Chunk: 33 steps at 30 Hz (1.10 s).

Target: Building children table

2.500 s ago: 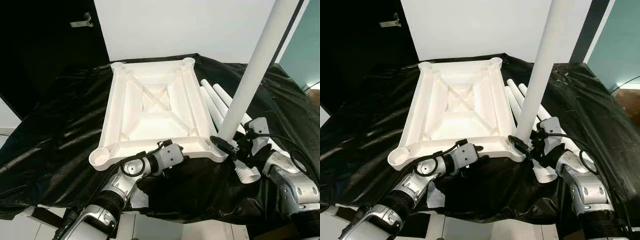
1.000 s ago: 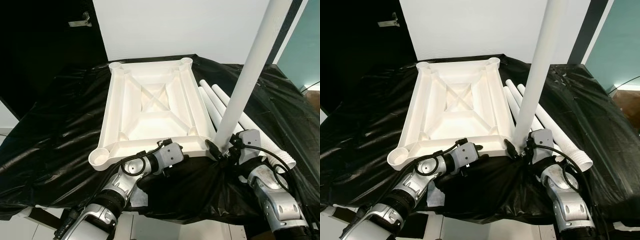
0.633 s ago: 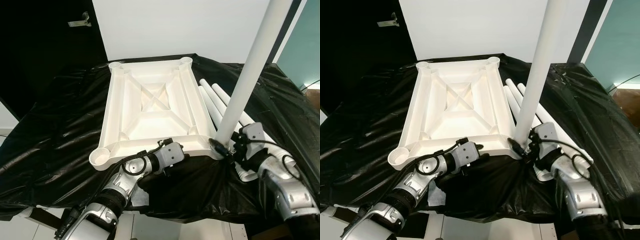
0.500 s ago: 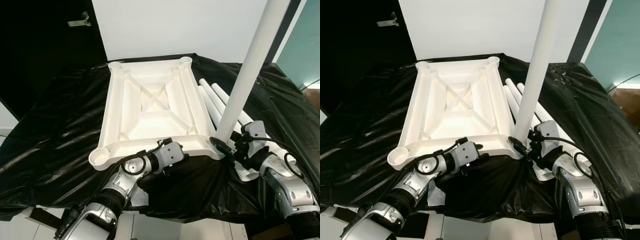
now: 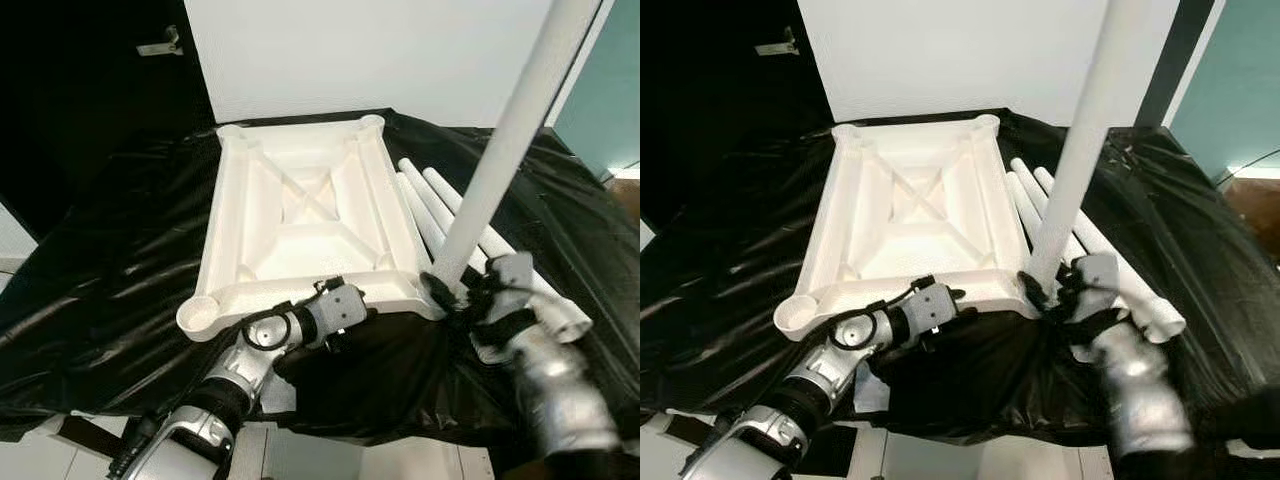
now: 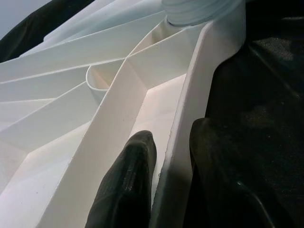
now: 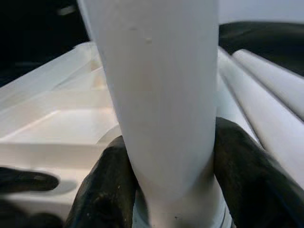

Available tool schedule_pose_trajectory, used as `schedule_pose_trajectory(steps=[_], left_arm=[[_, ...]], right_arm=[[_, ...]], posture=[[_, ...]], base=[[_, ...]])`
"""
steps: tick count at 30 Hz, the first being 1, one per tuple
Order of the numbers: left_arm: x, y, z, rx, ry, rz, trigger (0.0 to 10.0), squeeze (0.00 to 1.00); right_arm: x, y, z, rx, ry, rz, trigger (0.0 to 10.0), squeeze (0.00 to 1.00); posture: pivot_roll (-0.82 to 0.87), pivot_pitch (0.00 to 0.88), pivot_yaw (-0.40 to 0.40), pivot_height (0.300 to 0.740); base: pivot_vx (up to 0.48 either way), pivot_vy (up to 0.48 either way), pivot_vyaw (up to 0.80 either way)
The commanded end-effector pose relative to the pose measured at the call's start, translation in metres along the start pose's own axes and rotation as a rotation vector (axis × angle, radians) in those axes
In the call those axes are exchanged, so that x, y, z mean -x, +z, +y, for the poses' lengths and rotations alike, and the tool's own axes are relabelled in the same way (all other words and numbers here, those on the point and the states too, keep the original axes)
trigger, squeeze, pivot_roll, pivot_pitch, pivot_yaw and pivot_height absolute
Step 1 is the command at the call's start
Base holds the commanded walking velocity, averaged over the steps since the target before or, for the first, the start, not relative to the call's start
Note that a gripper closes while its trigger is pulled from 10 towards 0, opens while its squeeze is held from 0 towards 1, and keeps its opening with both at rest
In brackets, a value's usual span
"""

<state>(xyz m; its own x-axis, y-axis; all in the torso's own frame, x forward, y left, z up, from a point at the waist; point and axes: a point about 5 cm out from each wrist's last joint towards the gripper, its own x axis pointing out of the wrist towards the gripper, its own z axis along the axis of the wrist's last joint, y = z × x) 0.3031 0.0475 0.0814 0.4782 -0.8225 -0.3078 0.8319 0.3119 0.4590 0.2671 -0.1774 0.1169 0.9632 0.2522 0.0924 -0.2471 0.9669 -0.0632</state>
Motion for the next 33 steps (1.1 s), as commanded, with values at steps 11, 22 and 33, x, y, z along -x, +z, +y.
schedule_pose_trajectory(steps=[11, 22, 33], left_arm=[[0.011, -0.034, -0.023, 0.064, -0.052, 0.150, 10.0, 0.00], [0.006, -0.031, -0.029, 0.074, -0.053, 0.137, 10.0, 0.00], [0.002, -0.029, -0.029, 0.081, -0.052, 0.131, 10.0, 0.00]], right_arm=[[-0.001, -0.001, 0.018, -0.062, -0.306, -0.041, 0.0, 0.00], [-0.008, 0.006, 0.032, -0.035, -0.114, -0.069, 10.0, 1.00], [-0.013, 0.010, 0.020, 0.007, 0.156, 0.007, 10.0, 0.00]], posture=[[-0.02, 0.027, -0.006, 0.740], [-0.04, 0.035, -0.020, 0.740], [-0.06, 0.036, -0.022, 0.740]], base=[[0.000, 0.000, 0.00], [0.000, 0.000, 0.00], [0.000, 0.000, 0.00]])
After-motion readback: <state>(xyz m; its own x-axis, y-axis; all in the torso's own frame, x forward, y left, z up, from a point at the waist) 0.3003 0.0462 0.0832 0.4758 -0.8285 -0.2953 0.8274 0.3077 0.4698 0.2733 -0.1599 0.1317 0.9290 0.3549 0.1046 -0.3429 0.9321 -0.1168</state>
